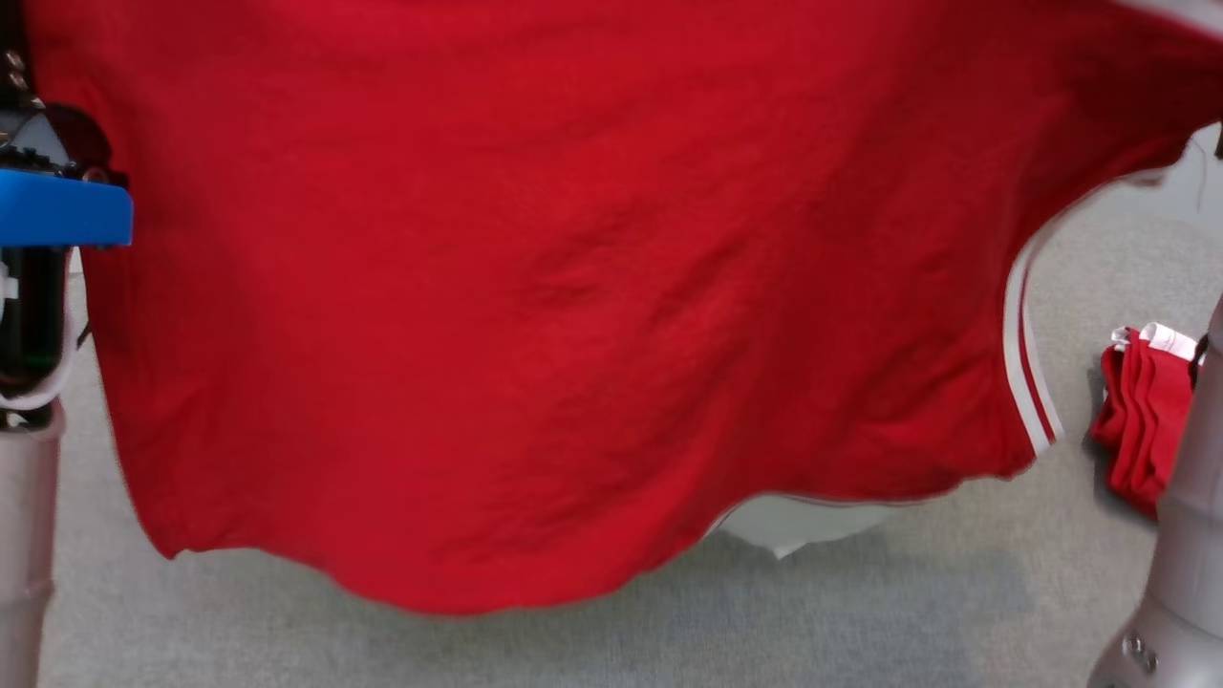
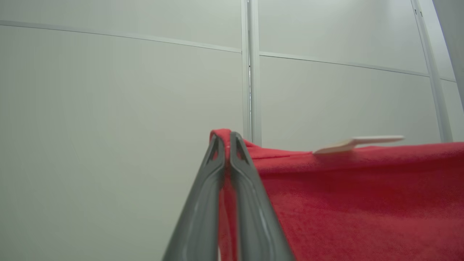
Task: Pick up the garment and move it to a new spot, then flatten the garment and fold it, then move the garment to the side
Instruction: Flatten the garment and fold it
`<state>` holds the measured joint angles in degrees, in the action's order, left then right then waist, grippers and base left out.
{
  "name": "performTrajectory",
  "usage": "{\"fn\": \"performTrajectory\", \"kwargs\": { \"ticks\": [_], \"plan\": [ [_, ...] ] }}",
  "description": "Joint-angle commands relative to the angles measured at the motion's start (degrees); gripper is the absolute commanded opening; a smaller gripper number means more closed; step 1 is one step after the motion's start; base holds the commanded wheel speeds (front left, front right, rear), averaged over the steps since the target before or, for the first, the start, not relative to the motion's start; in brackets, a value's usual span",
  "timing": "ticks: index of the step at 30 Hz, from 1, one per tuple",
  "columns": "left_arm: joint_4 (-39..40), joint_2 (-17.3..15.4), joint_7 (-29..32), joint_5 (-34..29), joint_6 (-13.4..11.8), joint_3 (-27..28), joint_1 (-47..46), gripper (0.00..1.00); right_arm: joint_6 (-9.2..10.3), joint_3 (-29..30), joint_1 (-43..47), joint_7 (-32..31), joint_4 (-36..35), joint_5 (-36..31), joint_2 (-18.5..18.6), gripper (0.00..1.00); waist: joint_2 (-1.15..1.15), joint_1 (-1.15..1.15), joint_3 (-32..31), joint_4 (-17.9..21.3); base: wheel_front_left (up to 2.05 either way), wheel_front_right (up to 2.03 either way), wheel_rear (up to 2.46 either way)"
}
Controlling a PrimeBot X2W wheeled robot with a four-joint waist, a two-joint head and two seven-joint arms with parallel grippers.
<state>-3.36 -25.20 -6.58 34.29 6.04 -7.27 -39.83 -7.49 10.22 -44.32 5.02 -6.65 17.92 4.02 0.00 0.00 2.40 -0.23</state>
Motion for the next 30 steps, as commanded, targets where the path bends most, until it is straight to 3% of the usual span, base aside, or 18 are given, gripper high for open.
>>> {"fn": "performTrajectory", "kwargs": {
  "ticks": [1, 6, 8, 12, 17, 23, 30],
  "plan": [
    [-0.7, -0.6, 1.2, 0.1, -0.4, 0.2, -1.3, 0.0, -0.01, 0.4, -2.4, -1.1, 1.4, -0.8, -0.5, 0.0, 0.0, 0.0, 2.9, -1.1, 0.0, 0.0, 0.0],
    [-7.4, -0.9, 2.2, 0.3, 0.1, -0.4, -8.1, 0.0, -0.01, 2.1, -12.2, -1.3, 11.6, -3.9, -1.0, 0.0, 0.0, 0.0, 11.1, -1.4, 0.0, 0.0, 0.0],
    [-11.1, -1.9, -0.9, -2.6, 0.1, -0.8, -12.8, 0.0, -0.01, 3.3, -17.9, 1.6, 17.3, -5.5, -1.0, 0.0, 0.0, 0.0, 14.3, -1.4, 0.0, 0.0, 0.0],
    [-18.9, -0.6, -7.2, -5.5, -0.4, 0.1, -22.7, 0.0, 0.03, 8.2, -31.0, 8.8, 26.9, -9.2, -0.9, 0.0, 0.0, 0.0, 18.5, -1.3, 0.0, 0.0, 0.0],
    [-24.4, 1.6, -8.6, -6.5, 0.4, 2.7, -28.1, 0.0, 0.04, 9.4, -38.4, 10.2, 30.8, -11.9, -0.8, 0.0, 0.0, 0.0, 21.1, -0.7, 0.0, 0.0, 0.0],
    [-32.6, 3.2, -8.6, -5.7, 1.1, 3.2, -18.4, 0.0, 0.07, 8.4, -25.2, 10.3, 29.6, -6.4, -0.7, 0.0, 0.0, 0.0, 21.9, 0.6, 0.0, 0.0, 0.0],
    [-38.7, 6.5, -8.6, -3.9, 1.3, 1.2, 0.7, 0.0, 0.04, 0.1, 6.0, 10.3, 26.0, 5.7, -0.8, 0.0, 0.0, 0.0, 20.1, 2.4, 0.0, 0.0, 0.0]
  ]
}}
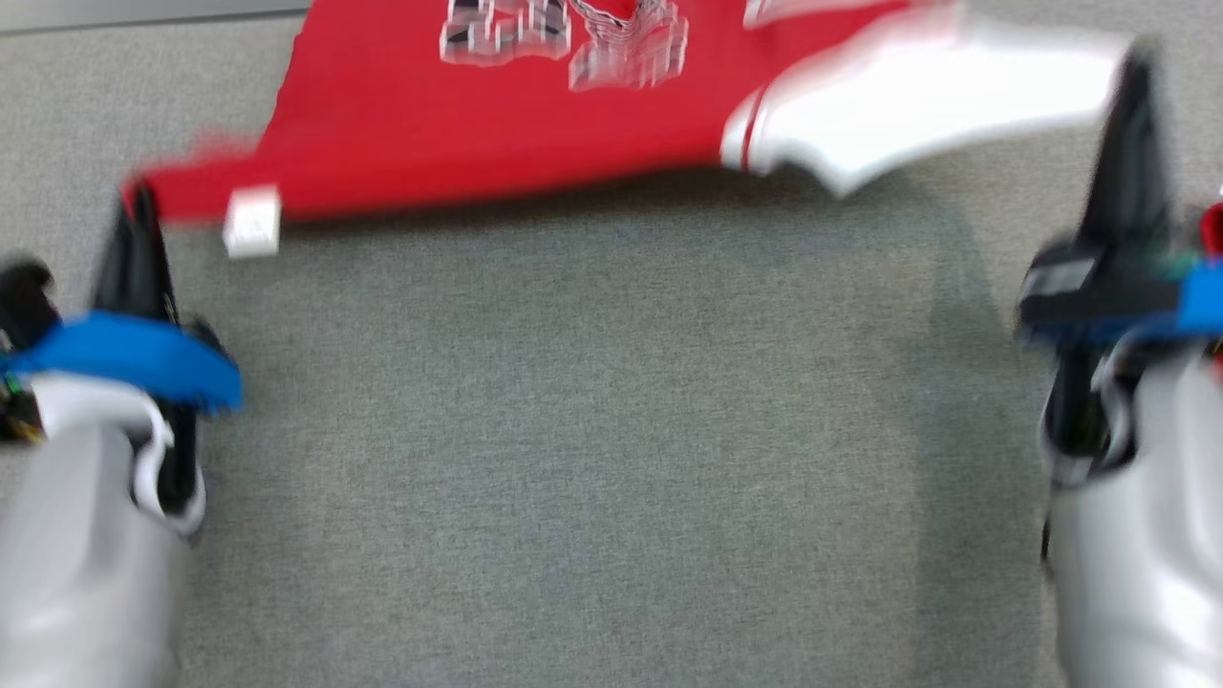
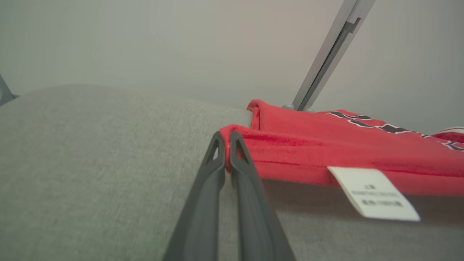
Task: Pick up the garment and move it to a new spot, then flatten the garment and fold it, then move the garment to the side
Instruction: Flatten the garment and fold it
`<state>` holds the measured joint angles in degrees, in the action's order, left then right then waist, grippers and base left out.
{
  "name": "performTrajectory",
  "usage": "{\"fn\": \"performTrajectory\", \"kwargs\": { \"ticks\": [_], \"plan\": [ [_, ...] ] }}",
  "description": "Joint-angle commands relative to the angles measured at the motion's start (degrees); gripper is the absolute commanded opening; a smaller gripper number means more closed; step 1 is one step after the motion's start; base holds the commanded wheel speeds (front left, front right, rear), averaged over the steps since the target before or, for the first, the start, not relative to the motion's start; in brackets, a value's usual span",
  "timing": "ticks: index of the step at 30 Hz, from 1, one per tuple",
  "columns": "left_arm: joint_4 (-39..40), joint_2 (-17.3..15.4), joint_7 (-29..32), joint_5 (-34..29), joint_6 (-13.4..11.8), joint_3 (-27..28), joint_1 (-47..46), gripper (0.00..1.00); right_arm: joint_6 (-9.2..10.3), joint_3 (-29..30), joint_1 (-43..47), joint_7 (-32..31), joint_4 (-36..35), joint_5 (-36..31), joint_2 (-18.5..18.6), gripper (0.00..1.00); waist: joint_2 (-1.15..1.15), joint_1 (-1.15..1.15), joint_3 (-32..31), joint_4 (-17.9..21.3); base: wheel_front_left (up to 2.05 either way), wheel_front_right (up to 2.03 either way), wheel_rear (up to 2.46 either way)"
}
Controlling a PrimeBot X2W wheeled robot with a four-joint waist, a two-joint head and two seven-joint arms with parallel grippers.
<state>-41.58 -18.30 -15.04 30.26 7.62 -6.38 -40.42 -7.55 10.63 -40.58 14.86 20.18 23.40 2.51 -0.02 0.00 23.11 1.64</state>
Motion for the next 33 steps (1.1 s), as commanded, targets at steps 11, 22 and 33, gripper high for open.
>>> {"fn": "performTrajectory", "kwargs": {
  "ticks": [11, 22, 33],
  "plan": [
    [-3.3, 5.7, -0.1, 0.4, -0.2, 5.7, 23.7, 0.0, 0.07, -10.4, 34.9, 0.4, -2.0, 3.2, 0.7, 0.0, 0.02, 0.0, -8.2, 2.6, 0.0, 0.0, 0.0],
    [-3.3, 11.1, 0.0, -4.6, -0.2, 11.5, 36.9, 0.0, 0.08, -11.4, 47.6, 0.4, -0.6, 1.2, 0.6, 0.0, 0.02, 0.0, -18.3, 2.4, 0.0, 0.0, 0.0],
    [-0.2, 14.1, 0.0, -8.9, -0.2, 13.6, 45.1, 0.0, 0.08, -11.4, 56.2, 0.4, -1.1, 1.6, 0.6, 0.0, 0.02, 0.0, -23.6, 1.9, 0.0, 0.0, 0.0]
  ]
}}
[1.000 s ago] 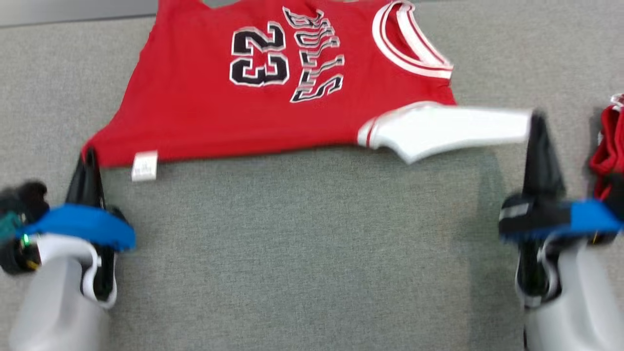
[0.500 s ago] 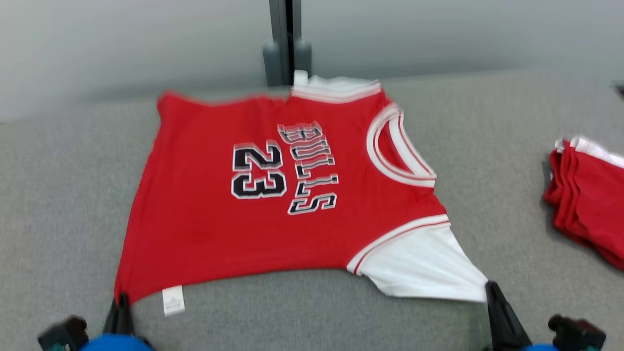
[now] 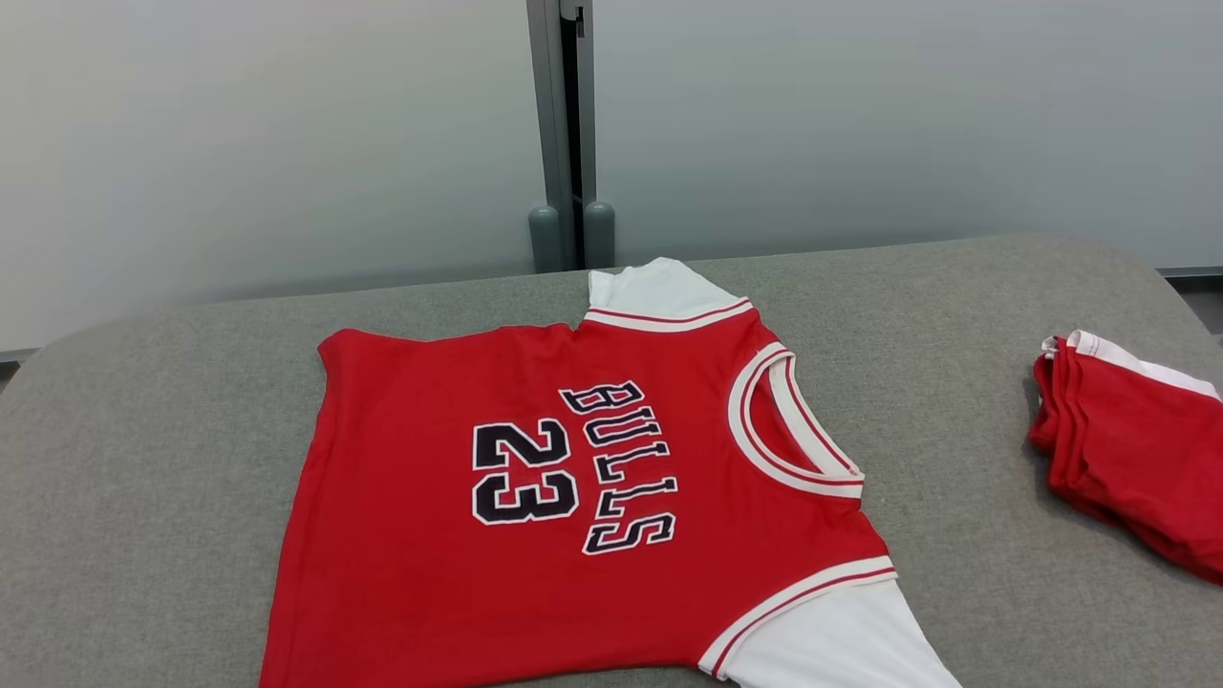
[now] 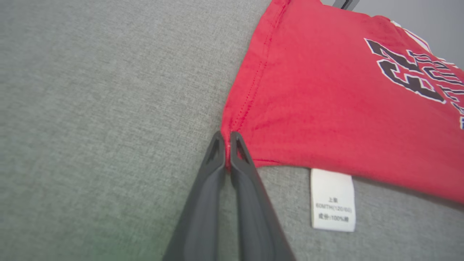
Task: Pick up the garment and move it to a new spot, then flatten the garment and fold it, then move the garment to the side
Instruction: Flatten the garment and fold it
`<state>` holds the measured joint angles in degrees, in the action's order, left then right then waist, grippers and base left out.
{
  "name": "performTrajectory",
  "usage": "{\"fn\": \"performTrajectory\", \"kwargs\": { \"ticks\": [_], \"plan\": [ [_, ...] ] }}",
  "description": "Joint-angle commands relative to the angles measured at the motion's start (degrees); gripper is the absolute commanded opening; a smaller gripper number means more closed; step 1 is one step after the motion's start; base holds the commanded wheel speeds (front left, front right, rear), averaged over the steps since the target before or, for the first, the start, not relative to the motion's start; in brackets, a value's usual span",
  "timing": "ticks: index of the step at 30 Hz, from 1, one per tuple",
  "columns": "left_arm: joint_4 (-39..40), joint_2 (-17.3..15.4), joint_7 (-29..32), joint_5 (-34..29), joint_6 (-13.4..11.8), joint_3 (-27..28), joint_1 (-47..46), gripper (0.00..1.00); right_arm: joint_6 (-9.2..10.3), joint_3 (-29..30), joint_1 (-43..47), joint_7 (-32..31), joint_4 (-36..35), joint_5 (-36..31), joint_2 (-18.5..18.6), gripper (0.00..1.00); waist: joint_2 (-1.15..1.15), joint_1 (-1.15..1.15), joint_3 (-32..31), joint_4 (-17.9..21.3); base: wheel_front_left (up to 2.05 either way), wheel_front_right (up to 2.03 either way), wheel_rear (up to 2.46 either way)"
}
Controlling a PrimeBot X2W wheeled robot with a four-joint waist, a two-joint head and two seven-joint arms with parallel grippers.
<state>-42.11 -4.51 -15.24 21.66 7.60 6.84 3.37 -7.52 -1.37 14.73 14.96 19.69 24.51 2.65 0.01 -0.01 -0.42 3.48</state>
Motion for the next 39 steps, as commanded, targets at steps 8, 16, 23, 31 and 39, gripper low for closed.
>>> {"fn": "performTrajectory", "kwargs": {
  "ticks": [8, 16, 23, 31, 39],
  "plan": [
    [9.6, 0.1, 0.1, -0.3, -0.2, -3.2, -2.6, 0.0, 0.03, 0.0, -5.0, 0.3, -5.4, 1.8, 0.4, 0.0, -0.01, 0.01, 1.2, -1.0, 0.0, 0.0, 0.0],
    [10.0, -2.4, 0.1, 3.1, -0.2, -7.7, -12.1, 0.0, 0.02, -0.7, -16.9, 0.3, -3.1, 0.5, 0.4, 0.0, -0.01, 0.01, 5.6, -2.5, 0.0, 0.0, 0.0],
    [7.1, -4.2, 0.1, 4.4, -0.2, -8.8, -18.1, 0.0, 0.02, 1.2, -25.3, 0.3, -0.4, -0.8, 0.4, 0.0, -0.01, 0.01, 9.0, -3.3, 0.0, 0.0, 0.0],
    [2.5, -5.8, 0.1, 5.4, -0.2, -11.5, -22.6, 0.0, 0.02, 2.7, -33.3, 0.3, 4.2, -3.0, 0.4, 0.0, -0.01, 0.01, 12.0, -4.1, 0.0, 0.0, 0.0],
    [0.9, -7.1, 0.1, 6.7, -0.2, -14.4, -26.2, 0.0, 0.02, 4.0, -38.4, 0.3, 7.3, -4.7, 0.4, 0.0, -0.01, 0.01, 14.5, -4.5, 0.0, 0.0, 0.0]
  ]
}}
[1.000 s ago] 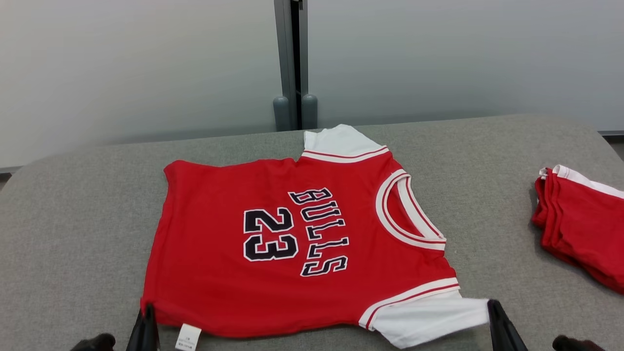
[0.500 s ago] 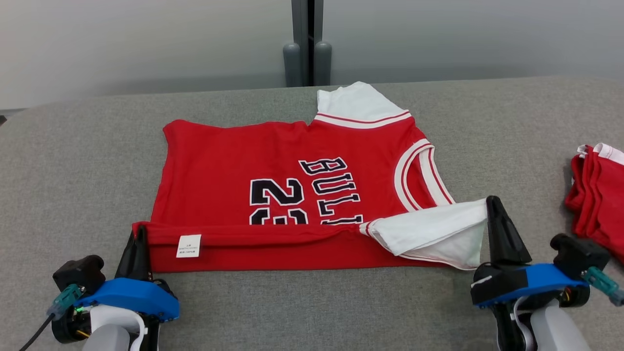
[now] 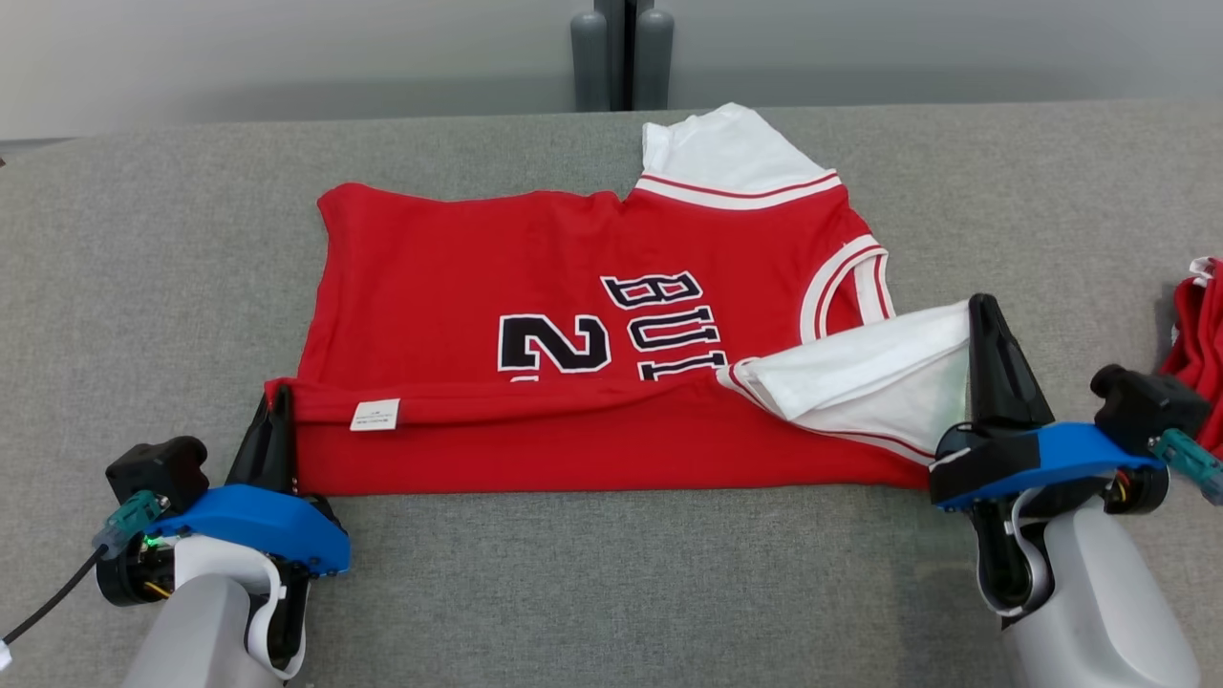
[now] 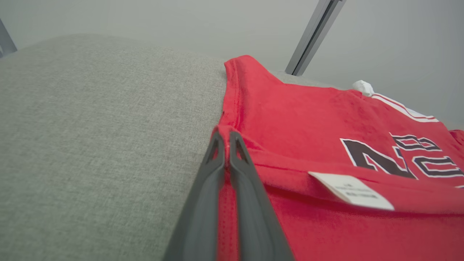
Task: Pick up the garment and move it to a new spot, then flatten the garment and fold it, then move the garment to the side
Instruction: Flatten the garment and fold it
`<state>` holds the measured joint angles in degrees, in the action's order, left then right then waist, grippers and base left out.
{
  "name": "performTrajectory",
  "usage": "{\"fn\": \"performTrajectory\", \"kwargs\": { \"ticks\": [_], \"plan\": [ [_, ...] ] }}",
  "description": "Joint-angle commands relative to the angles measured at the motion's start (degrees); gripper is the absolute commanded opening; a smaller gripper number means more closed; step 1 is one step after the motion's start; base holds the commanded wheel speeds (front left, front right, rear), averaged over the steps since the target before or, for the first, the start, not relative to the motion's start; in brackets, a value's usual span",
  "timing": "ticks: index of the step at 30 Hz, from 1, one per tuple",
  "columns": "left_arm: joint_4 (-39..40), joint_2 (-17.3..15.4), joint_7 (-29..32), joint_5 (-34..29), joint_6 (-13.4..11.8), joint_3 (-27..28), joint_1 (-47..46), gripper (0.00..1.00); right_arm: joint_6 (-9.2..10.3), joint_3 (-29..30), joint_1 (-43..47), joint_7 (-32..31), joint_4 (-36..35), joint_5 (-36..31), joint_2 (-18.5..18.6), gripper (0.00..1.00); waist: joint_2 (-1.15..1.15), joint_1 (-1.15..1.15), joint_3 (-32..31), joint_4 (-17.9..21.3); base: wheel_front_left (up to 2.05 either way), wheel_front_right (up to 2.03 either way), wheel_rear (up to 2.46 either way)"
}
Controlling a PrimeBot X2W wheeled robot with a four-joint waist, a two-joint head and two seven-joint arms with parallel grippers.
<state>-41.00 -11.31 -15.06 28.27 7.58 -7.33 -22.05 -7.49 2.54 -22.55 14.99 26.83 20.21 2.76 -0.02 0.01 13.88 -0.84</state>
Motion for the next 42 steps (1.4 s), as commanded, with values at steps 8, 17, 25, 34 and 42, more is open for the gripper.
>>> {"fn": "performTrajectory", "kwargs": {
  "ticks": [8, 17, 25, 34, 42],
  "plan": [
    [-1.6, -1.1, -0.1, 1.2, -0.2, -2.1, -3.5, 0.0, -0.01, 0.6, -4.8, 0.3, 2.1, -2.1, 0.3, 0.0, 0.02, -0.01, 2.6, -0.9, 0.0, 0.0, 0.0],
    [-0.5, -0.5, -0.1, 0.3, -0.2, -1.1, -2.4, 1.0, -0.01, 3.0, -5.5, 0.3, 1.6, -4.0, 0.3, 1.0, 0.02, -0.01, 3.0, -1.6, 0.0, 0.0, 0.0],
    [6.4, 1.9, -0.1, -7.6, -0.2, 6.0, 5.5, 1.0, -0.01, 6.0, 2.7, 0.2, -0.4, -5.3, 0.3, 1.0, 0.02, -0.01, -1.7, -1.6, 0.0, 0.0, 0.0],
    [9.9, 5.0, -0.1, -16.4, -0.2, 9.8, 13.6, 1.0, -0.01, 5.0, 13.5, 0.2, -6.3, -10.0, 0.3, 1.0, 0.02, -0.01, -7.6, -1.2, 0.0, 0.0, 0.0],
    [10.3, 6.2, -0.1, -20.3, -0.2, 9.8, 18.2, 1.0, -0.02, 2.1, 19.9, 0.2, -7.4, -14.9, 0.3, 1.0, 0.02, -0.01, -11.5, -0.4, 0.0, 0.0, 0.0]
  ]
}}
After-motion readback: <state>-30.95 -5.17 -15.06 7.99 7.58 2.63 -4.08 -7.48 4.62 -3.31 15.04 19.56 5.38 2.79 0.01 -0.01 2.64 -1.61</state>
